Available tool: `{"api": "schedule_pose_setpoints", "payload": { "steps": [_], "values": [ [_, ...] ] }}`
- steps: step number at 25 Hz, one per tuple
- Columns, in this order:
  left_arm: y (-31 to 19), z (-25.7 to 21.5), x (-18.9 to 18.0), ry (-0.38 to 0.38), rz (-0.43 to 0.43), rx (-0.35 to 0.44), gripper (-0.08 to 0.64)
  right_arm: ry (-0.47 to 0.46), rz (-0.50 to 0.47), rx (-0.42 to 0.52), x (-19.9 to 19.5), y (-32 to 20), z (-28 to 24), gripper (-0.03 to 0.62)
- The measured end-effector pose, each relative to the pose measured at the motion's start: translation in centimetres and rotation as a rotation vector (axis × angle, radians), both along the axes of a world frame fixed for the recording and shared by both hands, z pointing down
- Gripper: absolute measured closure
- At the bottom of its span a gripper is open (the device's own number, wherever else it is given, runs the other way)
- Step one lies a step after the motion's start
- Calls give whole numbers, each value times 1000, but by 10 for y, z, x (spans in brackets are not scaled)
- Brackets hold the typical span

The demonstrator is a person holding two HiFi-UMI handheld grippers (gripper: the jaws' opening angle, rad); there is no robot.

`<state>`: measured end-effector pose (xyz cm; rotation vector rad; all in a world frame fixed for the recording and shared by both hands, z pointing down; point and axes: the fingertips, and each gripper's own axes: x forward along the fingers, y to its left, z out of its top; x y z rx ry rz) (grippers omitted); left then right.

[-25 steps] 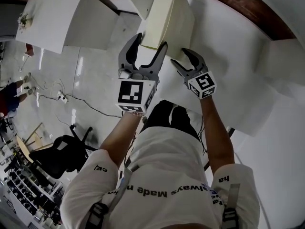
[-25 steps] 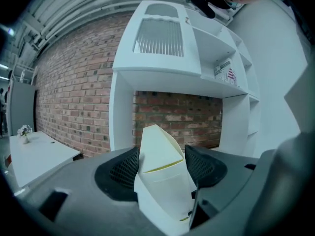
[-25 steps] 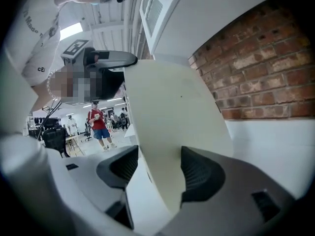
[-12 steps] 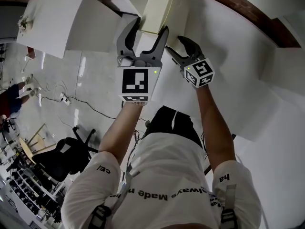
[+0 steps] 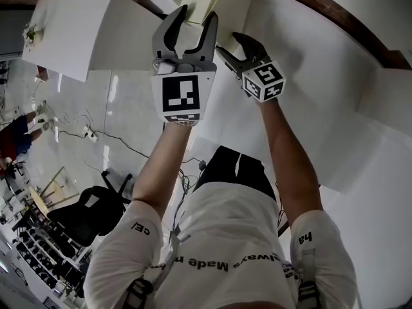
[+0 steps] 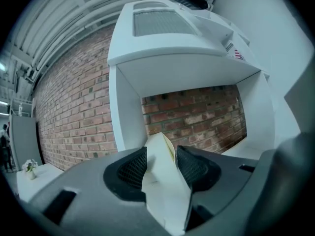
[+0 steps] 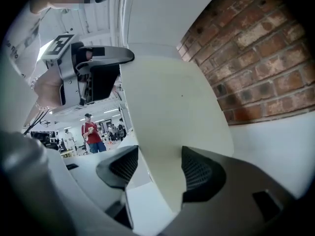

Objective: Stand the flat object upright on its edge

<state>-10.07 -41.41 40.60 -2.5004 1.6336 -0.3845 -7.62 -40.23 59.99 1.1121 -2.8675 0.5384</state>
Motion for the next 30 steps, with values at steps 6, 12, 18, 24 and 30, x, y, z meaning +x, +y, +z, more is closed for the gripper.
{"api": "schedule_pose_setpoints", "payload": {
  "steps": [6,12,18,24,30],
  "values": [
    [-21,-2,-9,-4,-33,10,367,27,-18,2,-15,-24,0,320],
    [-22,1,-5,-41,-23,21,367,77,-14,-8,-21,-30,3,321],
    [-13,-4,-11,-2,-23,-3,367,105,2,6,-10,-16,-18,321],
    [19,-14,-9,73,-17,-36,367,152,66,36,47,12,-61,376],
    [68,-23,-2,178,30,-93,413,160,162,43,108,49,-113,439]
  ]
}}
